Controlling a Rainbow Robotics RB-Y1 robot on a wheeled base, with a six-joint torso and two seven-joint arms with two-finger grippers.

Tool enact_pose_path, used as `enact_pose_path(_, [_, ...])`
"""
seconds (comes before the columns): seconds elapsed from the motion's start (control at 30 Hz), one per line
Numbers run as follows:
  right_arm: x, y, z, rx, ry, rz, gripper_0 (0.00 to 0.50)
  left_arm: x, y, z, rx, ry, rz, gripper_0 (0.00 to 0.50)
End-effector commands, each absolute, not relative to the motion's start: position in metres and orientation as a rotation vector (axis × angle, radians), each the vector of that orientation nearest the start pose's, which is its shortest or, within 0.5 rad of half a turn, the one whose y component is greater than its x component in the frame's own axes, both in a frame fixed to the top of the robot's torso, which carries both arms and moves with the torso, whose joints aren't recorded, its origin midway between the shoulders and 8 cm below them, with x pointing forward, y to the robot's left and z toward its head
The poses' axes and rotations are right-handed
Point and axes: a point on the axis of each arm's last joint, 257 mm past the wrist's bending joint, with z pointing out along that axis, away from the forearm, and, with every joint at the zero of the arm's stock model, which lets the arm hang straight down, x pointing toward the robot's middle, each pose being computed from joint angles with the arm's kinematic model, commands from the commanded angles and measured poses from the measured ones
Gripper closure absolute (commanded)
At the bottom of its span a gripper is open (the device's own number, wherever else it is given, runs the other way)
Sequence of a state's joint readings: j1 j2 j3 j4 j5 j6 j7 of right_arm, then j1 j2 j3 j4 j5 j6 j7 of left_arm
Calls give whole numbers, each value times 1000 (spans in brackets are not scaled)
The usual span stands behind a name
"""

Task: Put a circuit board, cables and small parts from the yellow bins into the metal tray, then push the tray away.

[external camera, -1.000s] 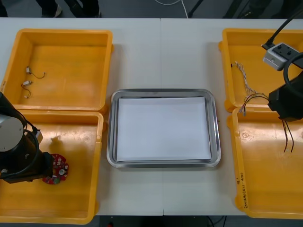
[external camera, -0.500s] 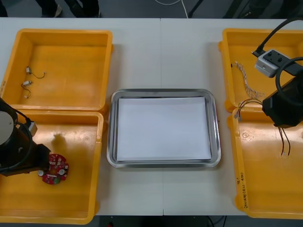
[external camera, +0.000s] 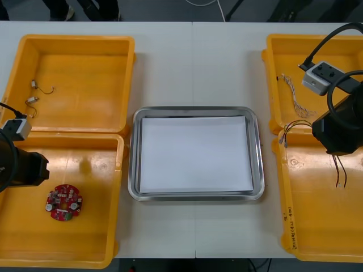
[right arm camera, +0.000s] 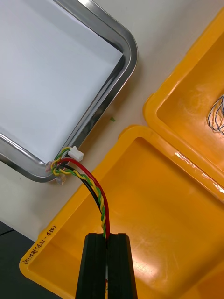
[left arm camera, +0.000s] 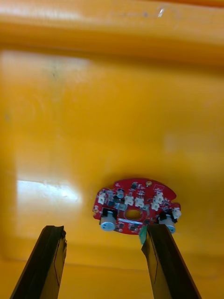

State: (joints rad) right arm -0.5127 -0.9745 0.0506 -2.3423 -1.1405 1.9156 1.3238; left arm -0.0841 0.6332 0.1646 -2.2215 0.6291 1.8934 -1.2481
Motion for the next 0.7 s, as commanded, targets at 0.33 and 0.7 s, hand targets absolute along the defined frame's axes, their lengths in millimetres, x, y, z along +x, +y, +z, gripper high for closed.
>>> enact_pose_path(0.33, [373, -233, -96, -884, 2481, -98, 500, 349, 370, -242, 201, 2723, 159, 0])
enact_pose_path(0.7, [372, -229, -97, -893, 2478, -83, 500, 339, 356, -268, 267, 2723, 60, 0])
